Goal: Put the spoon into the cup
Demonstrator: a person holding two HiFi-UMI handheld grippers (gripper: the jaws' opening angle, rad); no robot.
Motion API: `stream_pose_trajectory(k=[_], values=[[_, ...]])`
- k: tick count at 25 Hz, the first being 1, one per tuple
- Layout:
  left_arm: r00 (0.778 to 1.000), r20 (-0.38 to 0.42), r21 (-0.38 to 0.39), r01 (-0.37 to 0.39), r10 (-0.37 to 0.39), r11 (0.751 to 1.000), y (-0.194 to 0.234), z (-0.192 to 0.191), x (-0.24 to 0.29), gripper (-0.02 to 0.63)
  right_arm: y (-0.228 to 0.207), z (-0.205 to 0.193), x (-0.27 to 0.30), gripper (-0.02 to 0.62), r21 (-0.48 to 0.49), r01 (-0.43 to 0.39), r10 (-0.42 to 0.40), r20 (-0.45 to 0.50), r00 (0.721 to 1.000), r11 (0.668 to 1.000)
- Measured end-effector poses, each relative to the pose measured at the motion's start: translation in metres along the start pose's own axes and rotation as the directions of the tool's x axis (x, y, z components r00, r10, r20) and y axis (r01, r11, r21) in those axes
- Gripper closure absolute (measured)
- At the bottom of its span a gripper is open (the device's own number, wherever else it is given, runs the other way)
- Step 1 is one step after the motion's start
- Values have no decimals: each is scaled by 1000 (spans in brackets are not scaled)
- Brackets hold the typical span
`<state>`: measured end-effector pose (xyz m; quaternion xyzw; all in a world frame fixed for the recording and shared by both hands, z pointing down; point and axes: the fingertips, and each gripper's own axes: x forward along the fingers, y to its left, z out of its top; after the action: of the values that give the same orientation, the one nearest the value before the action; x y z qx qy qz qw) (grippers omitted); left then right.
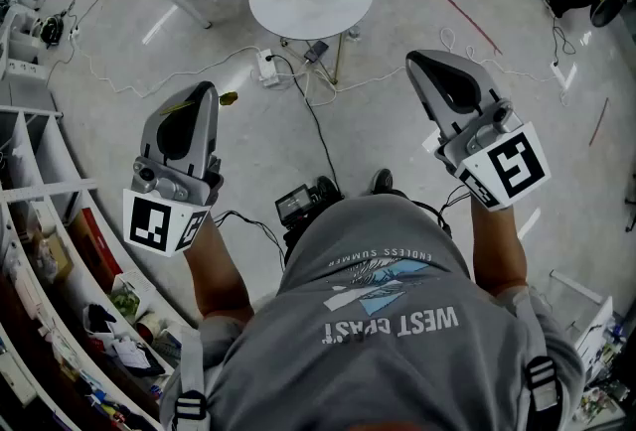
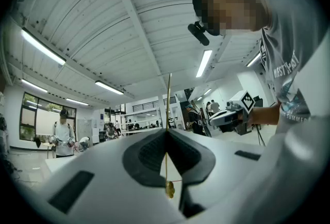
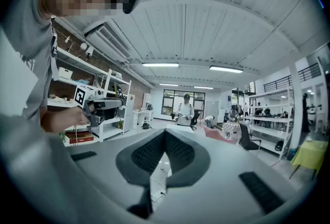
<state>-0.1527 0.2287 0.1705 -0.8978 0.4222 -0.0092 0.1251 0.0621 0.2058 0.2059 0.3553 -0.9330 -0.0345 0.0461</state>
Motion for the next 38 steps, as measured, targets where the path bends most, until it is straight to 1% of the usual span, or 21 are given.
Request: stream_pose_trajectory(k=[19, 24, 29, 34, 38], values=[[1000, 8, -20, 30, -30, 999, 15, -12, 6, 606, -1, -6, 14, 594, 13, 31, -31, -10, 999, 999], [998, 24, -26, 57, -57, 998, 20, -16, 3, 606, 5, -6, 19, 594, 41, 51, -52, 11, 999, 998], [996, 28, -28, 89, -89, 996, 16, -18, 6, 606, 4, -8, 14, 594, 63, 77, -78, 19, 997, 995], [995, 25, -31, 93, -92, 995, 14, -18, 20, 606, -12, -10, 14, 594, 79, 83, -85, 18, 996, 993], [997, 11, -38, 76, -76, 996, 13, -19, 31, 606, -27, -12, 22, 594, 87, 61, -63, 20, 998, 994]])
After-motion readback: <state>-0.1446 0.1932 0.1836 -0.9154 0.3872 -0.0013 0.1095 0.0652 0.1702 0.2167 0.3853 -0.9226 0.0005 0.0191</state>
